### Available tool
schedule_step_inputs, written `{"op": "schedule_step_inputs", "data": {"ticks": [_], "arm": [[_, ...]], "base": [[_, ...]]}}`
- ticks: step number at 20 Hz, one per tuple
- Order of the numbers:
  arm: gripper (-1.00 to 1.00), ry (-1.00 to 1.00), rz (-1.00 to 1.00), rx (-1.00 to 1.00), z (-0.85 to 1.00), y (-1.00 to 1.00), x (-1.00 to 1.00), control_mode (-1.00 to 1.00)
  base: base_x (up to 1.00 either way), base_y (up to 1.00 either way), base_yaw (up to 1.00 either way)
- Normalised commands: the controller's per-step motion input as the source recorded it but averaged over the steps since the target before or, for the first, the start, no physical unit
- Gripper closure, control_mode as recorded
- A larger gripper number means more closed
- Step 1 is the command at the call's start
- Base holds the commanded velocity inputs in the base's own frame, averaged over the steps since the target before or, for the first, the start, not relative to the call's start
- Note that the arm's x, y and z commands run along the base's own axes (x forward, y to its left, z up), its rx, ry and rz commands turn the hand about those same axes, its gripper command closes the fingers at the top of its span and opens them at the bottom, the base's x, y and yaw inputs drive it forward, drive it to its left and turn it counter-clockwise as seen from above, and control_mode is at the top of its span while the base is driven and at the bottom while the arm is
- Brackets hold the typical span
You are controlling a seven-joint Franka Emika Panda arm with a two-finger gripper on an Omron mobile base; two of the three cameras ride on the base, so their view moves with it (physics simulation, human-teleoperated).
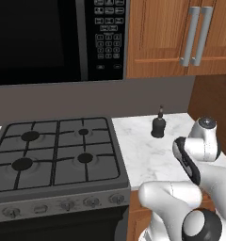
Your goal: Place the beer and liquor on the top shelf of the fridge to keep them out of children's reach, and place the squash on lower shelves for easy access.
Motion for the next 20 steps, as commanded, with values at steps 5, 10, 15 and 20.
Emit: {"op": "schedule_step_inputs", "data": {"ticks": [5,10,15,20], "arm": [[-1.0,0.01,0.0,0.0,-0.2,0.0,0.35,-1.0],[-1.0,0.03,0.0,0.0,-0.21,-0.03,0.17,-1.0],[-1.0,0.07,-0.01,0.0,-0.15,-0.12,0.0,-1.0],[-1.0,0.07,-0.01,0.0,-0.07,-0.13,0.0,-1.0]], "base": [[0.0,0.0,0.0],[0.0,0.0,0.0],[0.0,0.0,0.0],[0.0,0.0,0.0]]}}
